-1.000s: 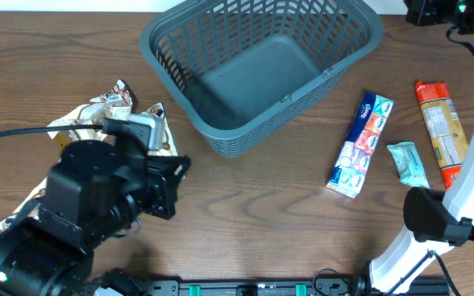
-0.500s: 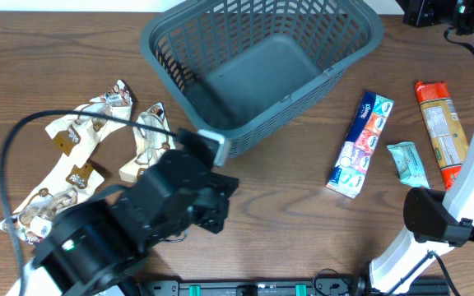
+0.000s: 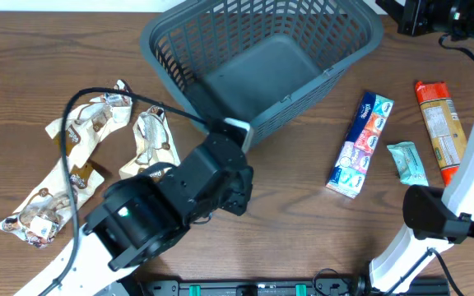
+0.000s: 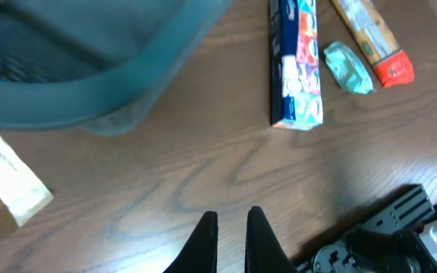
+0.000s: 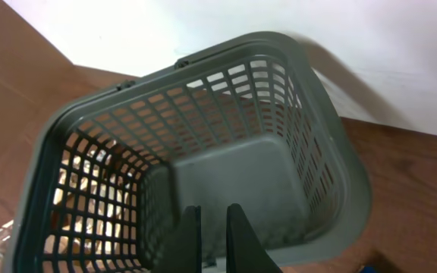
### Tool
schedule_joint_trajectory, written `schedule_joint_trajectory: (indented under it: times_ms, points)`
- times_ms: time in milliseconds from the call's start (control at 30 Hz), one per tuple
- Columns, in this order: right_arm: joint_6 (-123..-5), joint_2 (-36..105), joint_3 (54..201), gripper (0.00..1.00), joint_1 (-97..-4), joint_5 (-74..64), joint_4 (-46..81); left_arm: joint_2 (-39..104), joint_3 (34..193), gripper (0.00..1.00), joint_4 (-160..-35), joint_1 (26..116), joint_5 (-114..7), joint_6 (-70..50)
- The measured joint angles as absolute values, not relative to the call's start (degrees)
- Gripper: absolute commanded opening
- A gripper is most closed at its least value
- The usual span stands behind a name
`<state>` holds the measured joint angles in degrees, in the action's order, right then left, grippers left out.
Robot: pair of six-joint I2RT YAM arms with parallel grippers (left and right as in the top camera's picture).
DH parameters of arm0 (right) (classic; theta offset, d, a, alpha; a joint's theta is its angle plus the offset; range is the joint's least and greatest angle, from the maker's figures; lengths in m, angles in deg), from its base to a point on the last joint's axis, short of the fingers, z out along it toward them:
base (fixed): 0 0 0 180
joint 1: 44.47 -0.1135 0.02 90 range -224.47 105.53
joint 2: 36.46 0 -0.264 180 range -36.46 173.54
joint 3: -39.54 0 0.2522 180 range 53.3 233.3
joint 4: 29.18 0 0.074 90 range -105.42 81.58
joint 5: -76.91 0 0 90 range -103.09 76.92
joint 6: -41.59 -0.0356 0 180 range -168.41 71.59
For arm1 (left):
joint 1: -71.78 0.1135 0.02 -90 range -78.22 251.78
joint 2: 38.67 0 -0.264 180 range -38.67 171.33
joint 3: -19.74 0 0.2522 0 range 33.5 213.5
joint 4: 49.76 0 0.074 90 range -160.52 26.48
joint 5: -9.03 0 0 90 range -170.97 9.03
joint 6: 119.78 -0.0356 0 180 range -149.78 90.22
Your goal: Pack container
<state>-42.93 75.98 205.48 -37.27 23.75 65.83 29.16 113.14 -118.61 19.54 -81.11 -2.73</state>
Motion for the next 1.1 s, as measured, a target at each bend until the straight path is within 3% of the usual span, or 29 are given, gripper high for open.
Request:
schedule_joint_trajectory:
  times_ms: [1100]
  points:
    - [-36.25, 84.66, 205.17, 0.01, -40.97, 17.07, 73.72, 37.16, 113.14, 0.06, -115.44, 19.54, -79.85, -3.06]
